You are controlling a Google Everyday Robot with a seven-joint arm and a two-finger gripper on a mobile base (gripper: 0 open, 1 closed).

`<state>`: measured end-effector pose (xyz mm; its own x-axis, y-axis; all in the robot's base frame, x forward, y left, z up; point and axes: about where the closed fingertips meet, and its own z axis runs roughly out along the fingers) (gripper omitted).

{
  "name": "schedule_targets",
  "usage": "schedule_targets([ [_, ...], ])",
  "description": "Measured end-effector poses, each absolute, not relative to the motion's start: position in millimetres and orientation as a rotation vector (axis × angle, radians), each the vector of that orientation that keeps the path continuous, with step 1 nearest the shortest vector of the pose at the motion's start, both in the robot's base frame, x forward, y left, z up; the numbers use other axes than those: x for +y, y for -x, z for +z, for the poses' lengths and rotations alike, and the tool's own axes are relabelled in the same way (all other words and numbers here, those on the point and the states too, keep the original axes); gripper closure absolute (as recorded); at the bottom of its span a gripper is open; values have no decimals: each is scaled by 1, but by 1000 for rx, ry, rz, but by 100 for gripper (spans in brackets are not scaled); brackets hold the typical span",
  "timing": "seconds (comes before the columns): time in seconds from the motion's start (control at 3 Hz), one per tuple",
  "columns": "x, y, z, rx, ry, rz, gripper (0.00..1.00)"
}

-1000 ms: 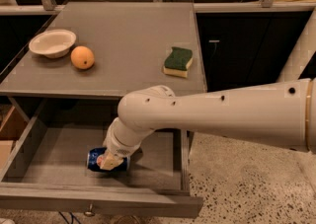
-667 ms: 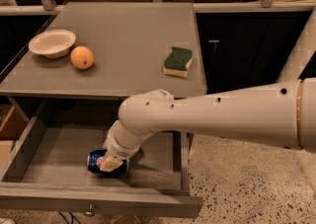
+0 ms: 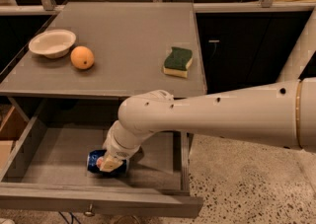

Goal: Place pepsi can into top drawer

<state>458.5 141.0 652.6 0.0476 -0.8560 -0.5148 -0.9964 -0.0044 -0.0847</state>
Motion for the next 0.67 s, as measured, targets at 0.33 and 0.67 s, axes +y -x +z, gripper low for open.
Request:
schedule_targets([
  [0.33, 141, -458, 653, 1858, 1911, 446, 29],
  [0.67, 141, -458, 653, 1858, 1911, 446, 6],
])
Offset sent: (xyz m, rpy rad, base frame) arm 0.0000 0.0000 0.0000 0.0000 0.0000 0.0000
